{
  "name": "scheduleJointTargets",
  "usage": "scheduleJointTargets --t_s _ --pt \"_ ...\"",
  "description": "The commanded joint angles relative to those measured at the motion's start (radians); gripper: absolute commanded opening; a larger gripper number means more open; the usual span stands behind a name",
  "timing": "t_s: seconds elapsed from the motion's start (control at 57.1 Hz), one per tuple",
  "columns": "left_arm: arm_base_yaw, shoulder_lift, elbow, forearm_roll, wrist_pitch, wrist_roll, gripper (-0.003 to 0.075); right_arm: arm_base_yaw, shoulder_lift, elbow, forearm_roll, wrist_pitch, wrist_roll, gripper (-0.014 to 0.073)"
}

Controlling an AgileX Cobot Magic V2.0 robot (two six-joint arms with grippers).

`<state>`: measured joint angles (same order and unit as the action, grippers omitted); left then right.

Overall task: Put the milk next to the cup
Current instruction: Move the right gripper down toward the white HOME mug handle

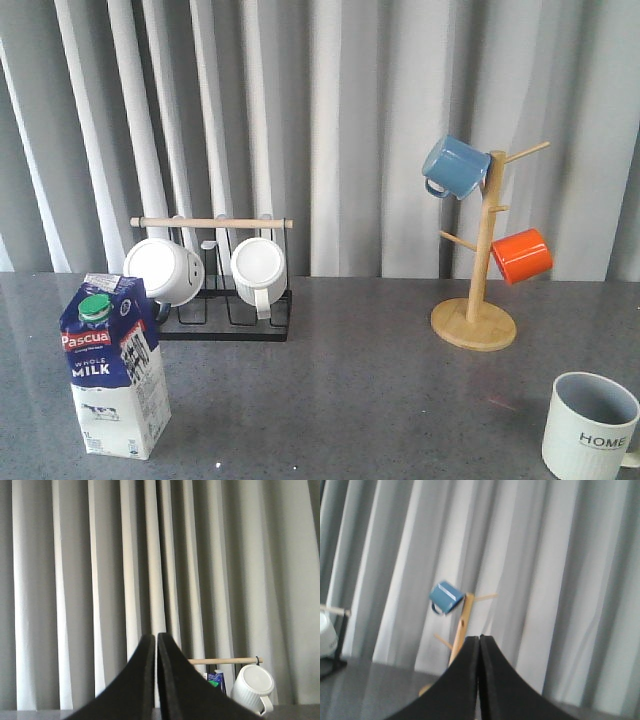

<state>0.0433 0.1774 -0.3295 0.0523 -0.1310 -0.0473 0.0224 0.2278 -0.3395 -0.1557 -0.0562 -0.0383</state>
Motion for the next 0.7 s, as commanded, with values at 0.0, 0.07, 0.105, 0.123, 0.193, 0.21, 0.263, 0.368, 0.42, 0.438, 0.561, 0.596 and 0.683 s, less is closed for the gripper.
scheduleJointTargets --t_s 0.0,0.07,0.105,0.123,0.193,0.21,0.263,0.368,0.42,0.438,0.561,0.596,0.683 --pt "0.004 0.201 -0.169 -0.031 0.019 -0.019 -0.0006 -0.005 0.220 -0.170 0.012 0.143 -0.052 -0.0008" --pt "0.003 0.325 -0.287 -0.052 0.064 -0.059 -0.0006 -0.005 0.353 -0.268 0.037 0.227 -0.027 -0.0008" --pt "0.003 0.368 -0.331 -0.052 0.094 -0.068 -0.0006 -0.005 0.397 -0.302 0.045 0.247 -0.019 -0.0008" --pt "0.003 0.389 -0.354 -0.052 0.111 -0.073 -0.0006 -0.005 0.421 -0.318 0.046 0.253 -0.018 -0.0008" --pt "0.001 0.444 -0.415 -0.052 0.185 -0.077 -0.0006 -0.005 0.485 -0.352 0.067 0.264 -0.003 -0.0008" --pt "0.001 0.450 -0.422 -0.052 0.198 -0.077 -0.0006 -0.005 0.493 -0.357 0.074 0.262 0.000 -0.0008" --pt "-0.005 0.463 -0.435 -0.052 0.241 -0.077 -0.0006 -0.005 0.513 -0.360 0.089 0.253 0.020 -0.0008" --pt "-0.021 0.465 -0.433 -0.037 0.251 -0.076 -0.0006 -0.005 0.520 -0.360 0.103 0.254 0.021 -0.0008" --pt "-0.024 0.465 -0.433 -0.037 0.254 -0.076 -0.0006 -0.005 0.520 -0.360 0.100 0.252 0.021 -0.0008" --pt "-0.026 0.465 -0.433 -0.037 0.256 -0.076 -0.0006 -0.005 0.520 -0.360 0.100 0.252 0.021 -0.0008" --pt "-0.027 0.476 -0.433 -0.037 0.260 -0.076 0.0001 -0.005 0.520 -0.360 0.089 0.251 0.019 -0.0004" --pt "-0.027 0.483 -0.433 -0.037 0.260 -0.076 0.0008 -0.005 0.520 -0.360 0.089 0.251 0.019 0.0002" --pt "-0.027 0.500 -0.434 -0.037 0.265 -0.064 0.0052 -0.005 0.520 -0.360 0.092 0.249 0.022 0.0043"
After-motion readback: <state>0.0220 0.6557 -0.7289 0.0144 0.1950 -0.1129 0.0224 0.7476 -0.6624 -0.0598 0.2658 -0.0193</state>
